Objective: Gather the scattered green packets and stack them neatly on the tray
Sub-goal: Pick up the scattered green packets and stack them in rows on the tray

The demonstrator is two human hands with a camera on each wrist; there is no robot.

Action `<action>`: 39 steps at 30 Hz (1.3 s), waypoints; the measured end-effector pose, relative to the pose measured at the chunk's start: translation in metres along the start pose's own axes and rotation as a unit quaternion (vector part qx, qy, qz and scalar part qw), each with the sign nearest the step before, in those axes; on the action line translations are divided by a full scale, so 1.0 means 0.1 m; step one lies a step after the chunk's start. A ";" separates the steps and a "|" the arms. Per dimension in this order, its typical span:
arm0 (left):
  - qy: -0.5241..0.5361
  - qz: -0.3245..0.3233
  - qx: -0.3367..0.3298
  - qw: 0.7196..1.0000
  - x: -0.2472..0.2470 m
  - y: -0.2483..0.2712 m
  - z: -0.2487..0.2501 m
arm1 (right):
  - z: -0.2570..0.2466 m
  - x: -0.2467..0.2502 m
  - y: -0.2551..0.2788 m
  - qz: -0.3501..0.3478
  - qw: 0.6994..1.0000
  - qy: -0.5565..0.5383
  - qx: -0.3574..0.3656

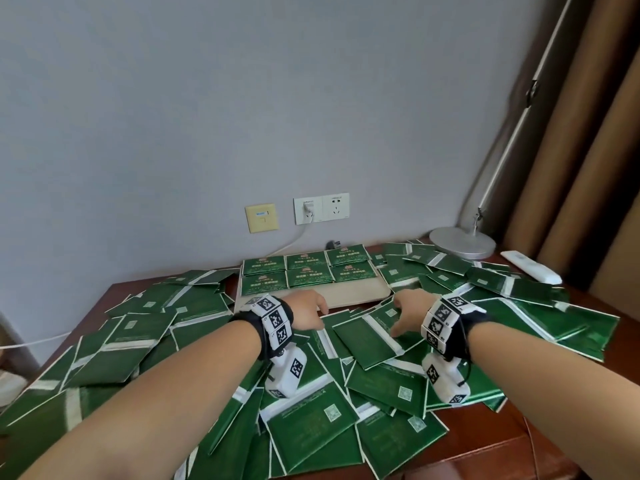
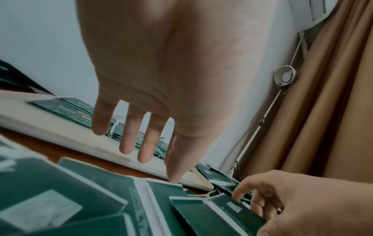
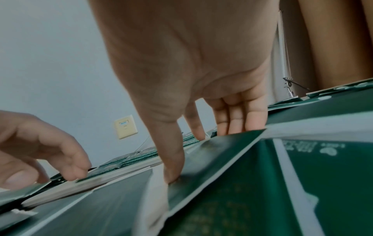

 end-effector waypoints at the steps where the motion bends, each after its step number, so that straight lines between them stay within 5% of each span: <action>1: 0.005 0.002 0.001 1.000 0.01 0.02 -0.03 | -0.01 -0.01 0.00 -0.001 1.000 -0.003 0.000; 14: 0.001 -0.006 -0.013 1.000 -0.01 0.11 -0.04 | 0.03 0.43 0.00 0.050 0.998 -0.039 0.008; 21: -0.002 -0.006 -0.008 1.000 -0.01 0.14 -0.04 | -0.26 0.44 0.14 0.043 0.984 -0.147 0.091; 30: 0.009 -0.025 0.030 0.999 -0.08 0.34 -0.26 | -0.37 -0.02 0.10 -0.047 0.996 0.046 0.062; 39: -0.013 -0.068 0.033 0.997 -0.23 0.45 -0.22 | -0.32 -0.04 0.06 -0.032 0.999 0.006 0.044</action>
Point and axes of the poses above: each hand's wrist, its own y-axis away from the middle knuckle, its own x-axis out of the back of the hand, z = x × y, the point moved 6 cm from there along -y, towards the middle knuckle
